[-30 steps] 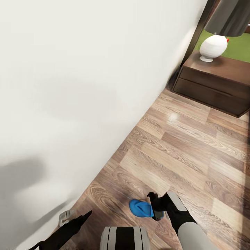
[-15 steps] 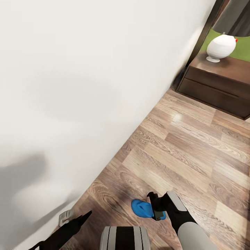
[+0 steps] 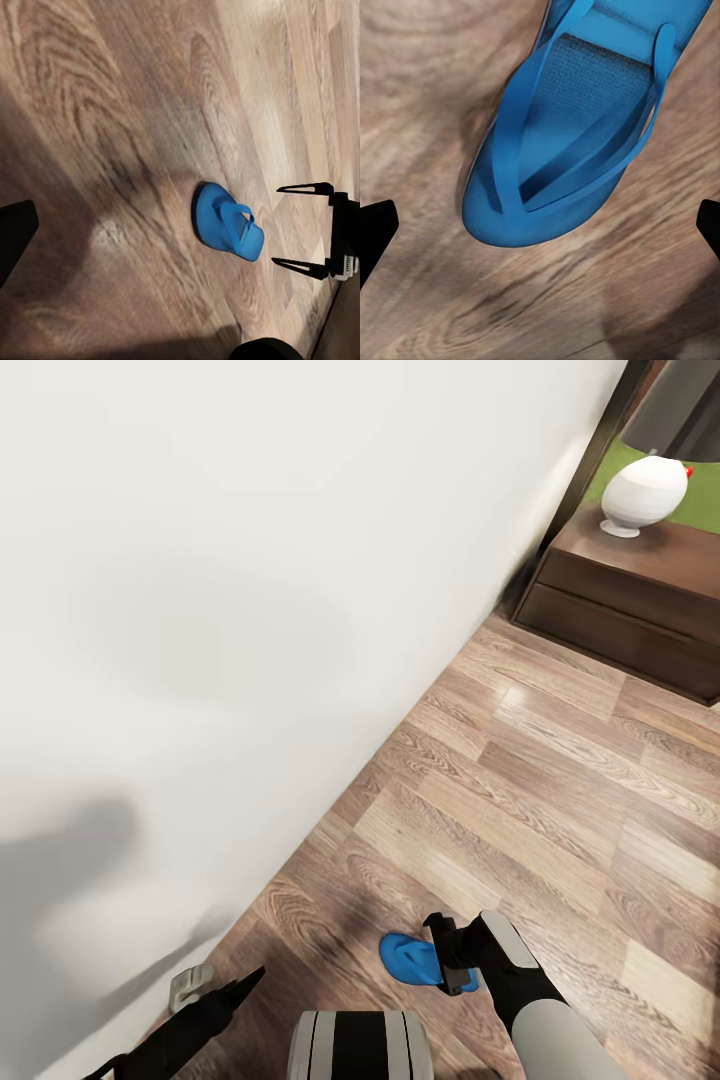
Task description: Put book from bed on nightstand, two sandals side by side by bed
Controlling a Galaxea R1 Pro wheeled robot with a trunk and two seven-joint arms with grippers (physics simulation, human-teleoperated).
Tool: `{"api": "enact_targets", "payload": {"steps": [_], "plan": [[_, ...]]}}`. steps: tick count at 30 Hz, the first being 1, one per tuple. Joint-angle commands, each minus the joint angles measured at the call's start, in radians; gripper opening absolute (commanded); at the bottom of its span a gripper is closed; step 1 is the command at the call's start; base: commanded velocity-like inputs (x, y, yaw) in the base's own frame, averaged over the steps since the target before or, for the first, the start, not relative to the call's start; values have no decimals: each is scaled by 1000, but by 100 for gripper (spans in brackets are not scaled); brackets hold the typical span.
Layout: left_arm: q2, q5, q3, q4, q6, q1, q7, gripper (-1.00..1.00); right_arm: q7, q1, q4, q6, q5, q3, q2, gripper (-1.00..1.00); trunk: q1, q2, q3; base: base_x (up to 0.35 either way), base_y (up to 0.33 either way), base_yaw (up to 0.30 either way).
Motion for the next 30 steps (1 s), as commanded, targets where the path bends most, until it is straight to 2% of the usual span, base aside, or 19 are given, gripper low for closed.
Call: {"api": "enact_targets", "payload": {"steps": [1, 12, 22, 30], "plan": [[0, 9, 1, 0, 9, 0, -2, 100, -5, 0, -2, 6, 1, -6, 1, 100, 0, 0, -1, 0, 0, 0], [-3, 9, 1, 0, 9, 0, -1, 100, -5, 0, -2, 6, 1, -7, 1, 100, 0, 0, -1, 0, 0, 0], [-3, 9, 1, 0, 9, 0, 0, 100, -5, 0, -2, 6, 1, -7, 1, 100, 4, -3, -39, 0, 0, 0], [-3, 9, 1, 0, 9, 0, 0, 100, -5, 0, -3, 6, 1, -6, 1, 100, 4, -3, -39, 0, 0, 0]]}}
